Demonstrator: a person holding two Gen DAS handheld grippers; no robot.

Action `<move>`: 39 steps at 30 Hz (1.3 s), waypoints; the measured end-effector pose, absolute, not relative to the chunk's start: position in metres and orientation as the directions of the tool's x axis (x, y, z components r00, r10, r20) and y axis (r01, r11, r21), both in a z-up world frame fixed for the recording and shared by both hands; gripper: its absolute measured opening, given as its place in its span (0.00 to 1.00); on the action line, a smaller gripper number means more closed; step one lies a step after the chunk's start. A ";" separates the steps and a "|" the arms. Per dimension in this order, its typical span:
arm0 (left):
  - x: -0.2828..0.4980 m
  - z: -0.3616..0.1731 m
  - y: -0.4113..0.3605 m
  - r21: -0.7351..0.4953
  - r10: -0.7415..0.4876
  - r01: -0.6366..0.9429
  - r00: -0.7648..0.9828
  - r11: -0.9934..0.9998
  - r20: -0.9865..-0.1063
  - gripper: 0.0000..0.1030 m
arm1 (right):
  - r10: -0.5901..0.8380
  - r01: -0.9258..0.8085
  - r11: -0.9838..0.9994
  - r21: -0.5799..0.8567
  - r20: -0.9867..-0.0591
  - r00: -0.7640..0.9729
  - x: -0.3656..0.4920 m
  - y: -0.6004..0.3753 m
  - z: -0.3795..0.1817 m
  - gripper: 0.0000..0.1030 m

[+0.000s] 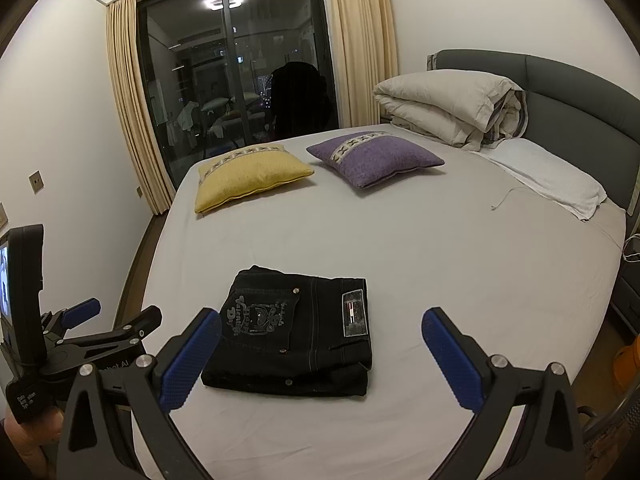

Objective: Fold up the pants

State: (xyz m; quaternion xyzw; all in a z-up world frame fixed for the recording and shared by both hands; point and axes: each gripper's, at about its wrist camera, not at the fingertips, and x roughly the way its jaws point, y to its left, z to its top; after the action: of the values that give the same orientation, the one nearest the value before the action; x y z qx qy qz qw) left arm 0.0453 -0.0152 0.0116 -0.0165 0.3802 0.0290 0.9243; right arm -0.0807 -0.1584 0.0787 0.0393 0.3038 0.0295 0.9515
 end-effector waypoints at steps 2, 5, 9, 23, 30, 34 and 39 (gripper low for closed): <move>0.044 0.011 -0.016 -0.008 0.041 -0.065 0.709 0.998 -0.704 1.00 | 0.080 -0.032 0.995 0.093 -0.577 0.813 -0.081 -0.158 0.079 1.00; 0.044 0.010 -0.016 -0.007 0.041 -0.065 0.710 0.998 -0.703 1.00 | 0.081 -0.032 0.995 0.094 -0.577 0.813 -0.081 -0.158 0.078 1.00; 0.044 0.010 -0.016 -0.007 0.041 -0.064 0.709 0.998 -0.704 1.00 | 0.080 -0.032 0.995 0.093 -0.577 0.812 -0.081 -0.158 0.078 1.00; 0.042 0.006 -0.021 -0.002 0.033 -0.050 0.705 0.999 -0.708 1.00 | 0.083 -0.032 0.995 0.098 -0.587 0.806 -0.084 -0.158 0.065 1.00; 0.042 0.005 -0.021 -0.001 0.034 -0.049 0.704 0.999 -0.710 1.00 | 0.084 -0.032 0.995 0.099 -0.588 0.804 -0.085 -0.158 0.063 1.00; 0.042 0.005 -0.021 -0.001 0.032 -0.047 0.702 0.999 -0.711 1.00 | 0.084 -0.032 0.995 0.099 -0.590 0.803 -0.085 -0.159 0.063 1.00; 0.041 0.003 -0.022 0.003 0.033 -0.044 0.700 0.999 -0.713 1.00 | 0.085 -0.031 0.995 0.100 -0.592 0.801 -0.086 -0.158 0.060 1.00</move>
State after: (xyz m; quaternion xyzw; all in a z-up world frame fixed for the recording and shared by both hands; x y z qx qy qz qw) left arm 0.0413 -0.0218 0.0033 -0.0072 0.3865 0.0210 0.9220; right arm -0.0863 -0.1582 0.0602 0.0426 0.3136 0.0306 0.9481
